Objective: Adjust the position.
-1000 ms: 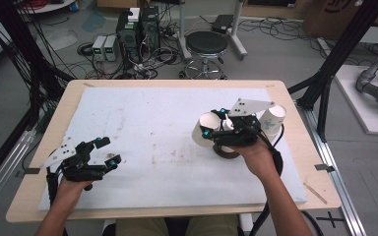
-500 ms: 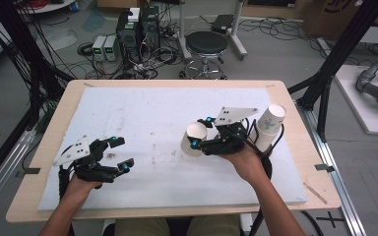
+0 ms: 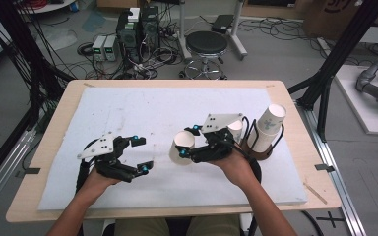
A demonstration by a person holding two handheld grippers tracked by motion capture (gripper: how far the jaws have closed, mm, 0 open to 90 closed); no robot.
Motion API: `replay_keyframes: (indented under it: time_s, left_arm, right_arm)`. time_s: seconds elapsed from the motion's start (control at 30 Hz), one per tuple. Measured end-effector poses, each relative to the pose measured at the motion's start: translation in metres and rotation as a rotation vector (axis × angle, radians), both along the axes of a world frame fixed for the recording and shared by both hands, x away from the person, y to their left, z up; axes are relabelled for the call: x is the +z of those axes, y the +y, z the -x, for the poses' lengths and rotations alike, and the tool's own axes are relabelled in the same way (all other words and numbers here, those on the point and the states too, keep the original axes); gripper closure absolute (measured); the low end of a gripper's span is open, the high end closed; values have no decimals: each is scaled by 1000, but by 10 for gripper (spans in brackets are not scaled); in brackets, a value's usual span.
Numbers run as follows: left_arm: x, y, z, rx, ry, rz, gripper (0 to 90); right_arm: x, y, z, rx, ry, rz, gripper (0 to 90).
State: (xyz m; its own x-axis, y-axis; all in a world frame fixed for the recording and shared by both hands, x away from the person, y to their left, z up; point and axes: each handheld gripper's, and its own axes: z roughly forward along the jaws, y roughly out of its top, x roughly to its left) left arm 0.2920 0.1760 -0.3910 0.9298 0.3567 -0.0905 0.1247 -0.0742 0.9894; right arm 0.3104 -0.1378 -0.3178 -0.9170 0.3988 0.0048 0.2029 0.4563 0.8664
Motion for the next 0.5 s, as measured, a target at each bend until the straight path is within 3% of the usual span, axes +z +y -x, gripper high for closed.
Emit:
replay_keyframes:
  time_s: [0.5]
  left_arm:
    - [-5,-44,-11,-80,-12,-55,155]
  right_arm:
    - [-3,9,5,41,24,-5,375]
